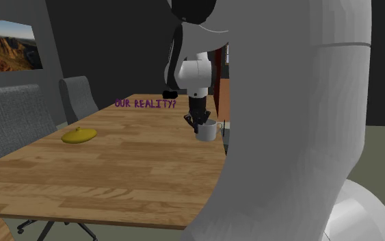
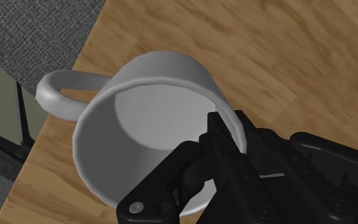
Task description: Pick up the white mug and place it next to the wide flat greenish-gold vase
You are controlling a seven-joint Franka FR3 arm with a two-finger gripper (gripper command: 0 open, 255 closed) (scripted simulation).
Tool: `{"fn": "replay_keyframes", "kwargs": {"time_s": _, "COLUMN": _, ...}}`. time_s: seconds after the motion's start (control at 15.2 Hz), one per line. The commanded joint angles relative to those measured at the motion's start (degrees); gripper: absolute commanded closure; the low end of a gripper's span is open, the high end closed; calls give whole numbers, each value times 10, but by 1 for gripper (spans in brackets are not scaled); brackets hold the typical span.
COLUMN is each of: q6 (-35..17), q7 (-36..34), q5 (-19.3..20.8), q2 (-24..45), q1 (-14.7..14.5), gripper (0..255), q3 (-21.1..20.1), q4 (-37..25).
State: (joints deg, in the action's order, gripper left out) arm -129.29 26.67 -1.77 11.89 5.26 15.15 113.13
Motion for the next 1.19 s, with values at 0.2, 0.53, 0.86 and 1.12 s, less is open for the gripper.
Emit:
{"fn": "replay_keyframes", "kwargs": {"time_s": 0.2, "q6": 35, "q7": -3, "q5": 6, "q2": -17, "q1": -1, "gripper": 255, "q3": 1, "q4": -18}}
{"fn": "replay_keyframes", "kwargs": {"time_s": 0.53, "q6": 70, "q7": -6, "q5": 10, "q2": -31, "q1": -2, "gripper": 255, "q3": 2, "q4": -40}}
{"fn": "replay_keyframes", "kwargs": {"time_s": 0.86, "q6": 106, "q7": -7, "q5": 14, "q2": -43, "q1": -3, "gripper": 255, "q3": 3, "q4": -65}}
{"fn": "replay_keyframes", "kwargs": {"time_s": 1.12, "q6": 135, "q7": -8, "q5": 16, "q2": -50, "q1": -4, "gripper": 255, "q3": 3, "q4": -87}}
